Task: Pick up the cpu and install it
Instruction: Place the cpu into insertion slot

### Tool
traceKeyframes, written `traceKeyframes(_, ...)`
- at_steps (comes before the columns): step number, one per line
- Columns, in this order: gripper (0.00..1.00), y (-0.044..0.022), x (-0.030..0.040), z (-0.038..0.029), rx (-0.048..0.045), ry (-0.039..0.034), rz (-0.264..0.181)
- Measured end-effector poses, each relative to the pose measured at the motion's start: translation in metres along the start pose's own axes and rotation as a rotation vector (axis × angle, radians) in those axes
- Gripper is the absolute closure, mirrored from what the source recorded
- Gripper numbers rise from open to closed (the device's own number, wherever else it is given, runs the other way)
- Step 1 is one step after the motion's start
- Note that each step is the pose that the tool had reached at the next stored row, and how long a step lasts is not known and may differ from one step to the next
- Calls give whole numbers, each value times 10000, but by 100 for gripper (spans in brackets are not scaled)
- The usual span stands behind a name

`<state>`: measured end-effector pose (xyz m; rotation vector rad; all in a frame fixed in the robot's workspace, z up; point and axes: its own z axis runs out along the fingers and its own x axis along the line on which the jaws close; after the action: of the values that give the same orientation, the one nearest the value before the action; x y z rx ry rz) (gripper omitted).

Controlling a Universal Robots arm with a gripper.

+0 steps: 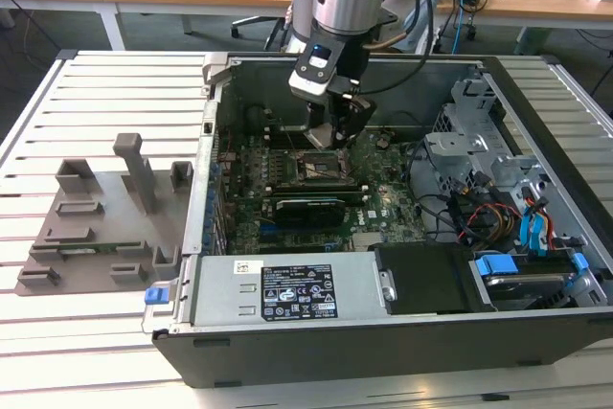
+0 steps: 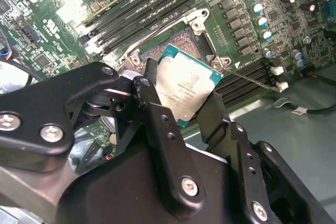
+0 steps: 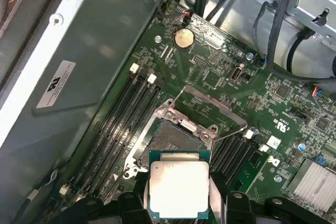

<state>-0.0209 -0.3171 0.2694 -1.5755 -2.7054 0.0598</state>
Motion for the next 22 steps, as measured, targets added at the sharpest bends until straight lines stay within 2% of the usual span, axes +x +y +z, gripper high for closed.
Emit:
traceKeyframes(3,45,0,0,1,3,10,275)
traceKeyframes(4,45,0,0,4,7,26,699)
traceKeyframes(6,45,0,0,5,11,40,1058)
traceKeyframes(22,45,0,0,11,25,93,2428)
